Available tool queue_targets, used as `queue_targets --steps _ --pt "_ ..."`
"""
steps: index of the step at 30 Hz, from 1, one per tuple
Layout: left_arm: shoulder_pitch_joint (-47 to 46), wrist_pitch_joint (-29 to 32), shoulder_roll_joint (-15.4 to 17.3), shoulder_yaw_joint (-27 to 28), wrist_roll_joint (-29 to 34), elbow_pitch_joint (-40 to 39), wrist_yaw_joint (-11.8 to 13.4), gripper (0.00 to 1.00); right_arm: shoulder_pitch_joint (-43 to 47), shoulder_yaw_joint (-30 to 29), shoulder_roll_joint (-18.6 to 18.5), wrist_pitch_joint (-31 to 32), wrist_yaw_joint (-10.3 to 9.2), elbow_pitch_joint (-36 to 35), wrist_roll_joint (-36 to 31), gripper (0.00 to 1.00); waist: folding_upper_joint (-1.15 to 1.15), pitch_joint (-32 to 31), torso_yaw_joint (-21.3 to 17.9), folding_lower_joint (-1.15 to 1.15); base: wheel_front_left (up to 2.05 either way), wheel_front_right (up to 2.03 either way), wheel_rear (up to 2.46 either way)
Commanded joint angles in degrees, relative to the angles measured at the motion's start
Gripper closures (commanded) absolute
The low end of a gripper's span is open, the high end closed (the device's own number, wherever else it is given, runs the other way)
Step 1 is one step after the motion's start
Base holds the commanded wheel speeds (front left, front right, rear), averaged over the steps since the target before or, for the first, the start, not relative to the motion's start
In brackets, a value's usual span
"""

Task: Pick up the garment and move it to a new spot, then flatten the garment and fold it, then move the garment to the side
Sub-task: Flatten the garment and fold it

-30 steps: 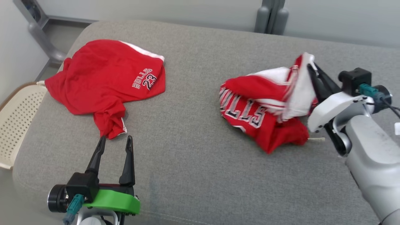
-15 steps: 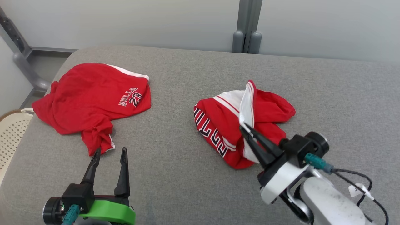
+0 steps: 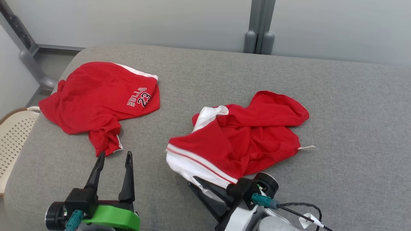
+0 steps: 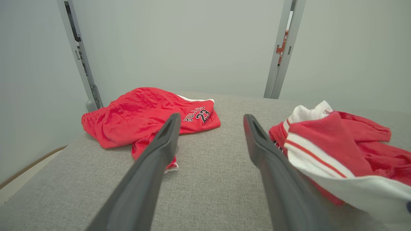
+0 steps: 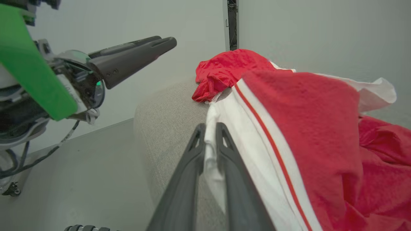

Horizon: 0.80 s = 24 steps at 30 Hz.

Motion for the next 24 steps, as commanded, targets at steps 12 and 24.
queue_targets --steps 12,24 --pt "0.3 0.0 0.1 1.4 1.0 -0.8 0.0 0.0 -5.2 -16.9 -6.8 -0.7 -0.09 1.4 -2.4 0.0 0.0 0.7 -1.1 0.0 0.0 0.0 0.0" --pt "-2.0 0.0 -0.1 -0.4 0.3 -1.2 0.3 0.0 -8.8 -26.4 -10.3 3.4 -0.09 13.2 -4.4 0.0 0.0 4.5 1.6 0.0 0.0 0.0 0.0"
